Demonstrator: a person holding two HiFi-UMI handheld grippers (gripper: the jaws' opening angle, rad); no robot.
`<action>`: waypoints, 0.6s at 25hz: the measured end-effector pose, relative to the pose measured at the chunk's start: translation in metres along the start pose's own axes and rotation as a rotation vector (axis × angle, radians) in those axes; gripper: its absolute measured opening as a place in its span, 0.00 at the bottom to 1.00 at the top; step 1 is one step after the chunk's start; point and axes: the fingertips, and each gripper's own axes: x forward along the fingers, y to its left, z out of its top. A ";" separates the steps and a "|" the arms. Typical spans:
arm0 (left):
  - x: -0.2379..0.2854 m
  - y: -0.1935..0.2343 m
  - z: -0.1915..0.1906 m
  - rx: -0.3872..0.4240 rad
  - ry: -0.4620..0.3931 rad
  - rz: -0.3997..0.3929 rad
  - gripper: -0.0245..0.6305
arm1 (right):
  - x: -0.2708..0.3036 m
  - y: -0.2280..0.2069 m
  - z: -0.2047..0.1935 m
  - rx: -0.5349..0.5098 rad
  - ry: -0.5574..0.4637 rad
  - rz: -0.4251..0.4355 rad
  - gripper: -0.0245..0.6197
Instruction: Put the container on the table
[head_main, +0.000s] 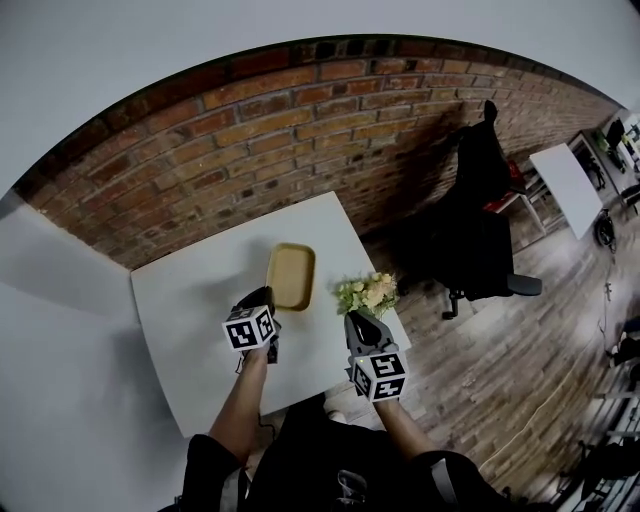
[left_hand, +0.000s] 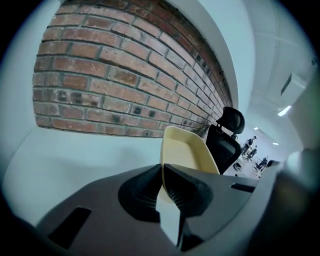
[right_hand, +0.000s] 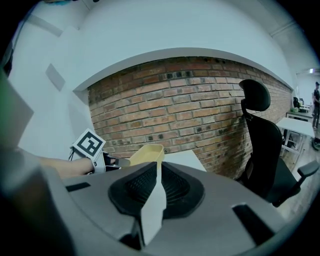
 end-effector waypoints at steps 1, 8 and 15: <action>0.005 0.000 0.002 -0.001 0.002 -0.003 0.08 | 0.002 -0.002 0.001 0.000 0.001 -0.004 0.08; 0.042 0.005 0.017 0.029 0.022 -0.023 0.08 | 0.017 -0.013 0.001 0.002 0.025 -0.035 0.08; 0.072 0.027 0.025 -0.059 0.016 0.016 0.08 | 0.028 -0.026 -0.001 0.010 0.057 -0.063 0.08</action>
